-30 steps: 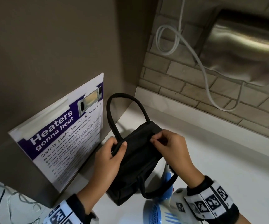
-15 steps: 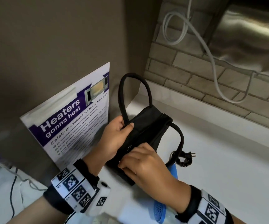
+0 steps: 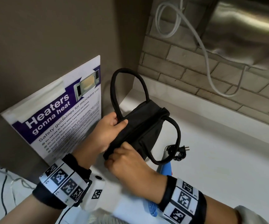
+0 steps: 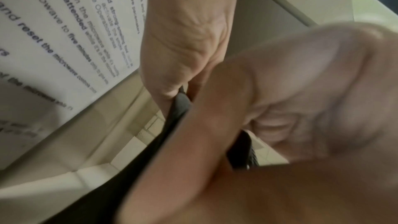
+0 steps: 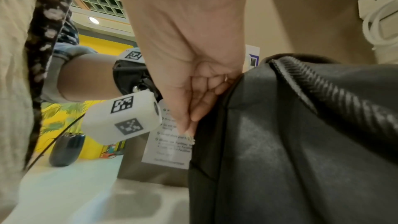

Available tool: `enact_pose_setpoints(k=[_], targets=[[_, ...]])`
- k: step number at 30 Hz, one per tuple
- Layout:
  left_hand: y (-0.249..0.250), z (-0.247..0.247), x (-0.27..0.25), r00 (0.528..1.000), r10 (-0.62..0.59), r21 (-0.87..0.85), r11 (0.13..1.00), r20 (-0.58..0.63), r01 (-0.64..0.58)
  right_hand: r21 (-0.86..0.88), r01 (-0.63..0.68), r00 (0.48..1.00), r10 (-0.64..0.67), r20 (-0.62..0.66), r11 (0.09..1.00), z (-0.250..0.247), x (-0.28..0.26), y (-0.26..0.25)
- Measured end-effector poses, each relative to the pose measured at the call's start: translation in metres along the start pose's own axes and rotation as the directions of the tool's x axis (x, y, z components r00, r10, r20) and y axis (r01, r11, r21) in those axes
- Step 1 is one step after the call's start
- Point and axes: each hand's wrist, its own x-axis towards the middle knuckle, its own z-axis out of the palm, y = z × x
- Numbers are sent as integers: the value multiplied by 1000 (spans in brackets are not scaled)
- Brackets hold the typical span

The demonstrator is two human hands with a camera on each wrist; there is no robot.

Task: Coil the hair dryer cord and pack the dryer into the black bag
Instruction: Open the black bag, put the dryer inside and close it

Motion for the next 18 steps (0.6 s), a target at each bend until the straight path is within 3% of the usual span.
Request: enact_pose_setpoints(k=[3,6,9,11,14,18], targets=[[1,-7,1,996,53,65,996,69,-58,93,-80,989,91,-119,992,-21,-8,10],[1,-10,-1,991,54,78,995,125,-64,54,-211,976,214,-46,976,-31,-21,32],[-3,-14,0,993,55,115,991,105,-67,-1,-224,975,224,2,975,-30,-35,50],[-6,-17,5,996,73,143,987,59,-80,28,-206,979,206,9,978,-28,-45,56],[-10,-22,11,991,94,218,973,-92,-72,78,-250,963,240,120,965,-28,-61,57],[-13,-23,13,937,247,420,899,-248,-126,103,-294,936,265,230,950,-13,-83,64]])
